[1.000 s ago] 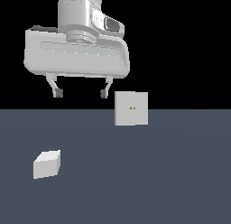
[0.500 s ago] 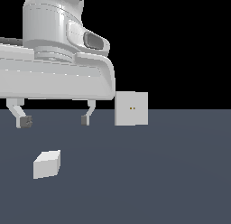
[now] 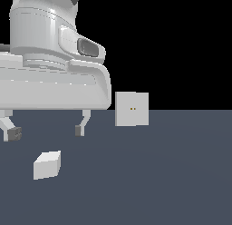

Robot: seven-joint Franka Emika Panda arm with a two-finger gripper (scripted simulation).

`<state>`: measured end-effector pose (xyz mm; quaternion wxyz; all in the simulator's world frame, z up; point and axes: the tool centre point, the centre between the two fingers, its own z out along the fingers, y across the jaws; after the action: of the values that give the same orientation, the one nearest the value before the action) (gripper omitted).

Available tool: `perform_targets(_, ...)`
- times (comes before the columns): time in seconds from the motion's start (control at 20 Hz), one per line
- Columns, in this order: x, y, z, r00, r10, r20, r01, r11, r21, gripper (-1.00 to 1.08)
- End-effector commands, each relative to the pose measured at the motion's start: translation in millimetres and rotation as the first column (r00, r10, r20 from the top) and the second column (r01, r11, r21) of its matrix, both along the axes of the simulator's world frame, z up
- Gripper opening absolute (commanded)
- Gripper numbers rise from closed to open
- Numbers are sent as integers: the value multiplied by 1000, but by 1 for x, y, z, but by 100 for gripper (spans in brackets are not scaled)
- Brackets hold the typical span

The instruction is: Plug the charger into the wall socket.

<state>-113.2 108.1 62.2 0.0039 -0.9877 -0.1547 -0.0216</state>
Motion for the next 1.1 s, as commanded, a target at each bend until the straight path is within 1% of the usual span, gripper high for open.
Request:
perform_targets(0.0,0,0,0,1000,0,0,0,1000,0,100)
perform_targets(0.25,0,0,-10,1000,0,0,0,1000,0,100)
perform_targets(0.7,0,0,-45,1000,0,1,0,1000,-1,100)
perform_targets(0.95,0,0,-50,1000,0,1,0,1000,-1,100)
perform_targets(1.0,0,0,-50,1000,0,1,0,1000,-1,-100)
perform_targets(1.05,0,0,-50,1000,0,1,0,1000,-1,-100)
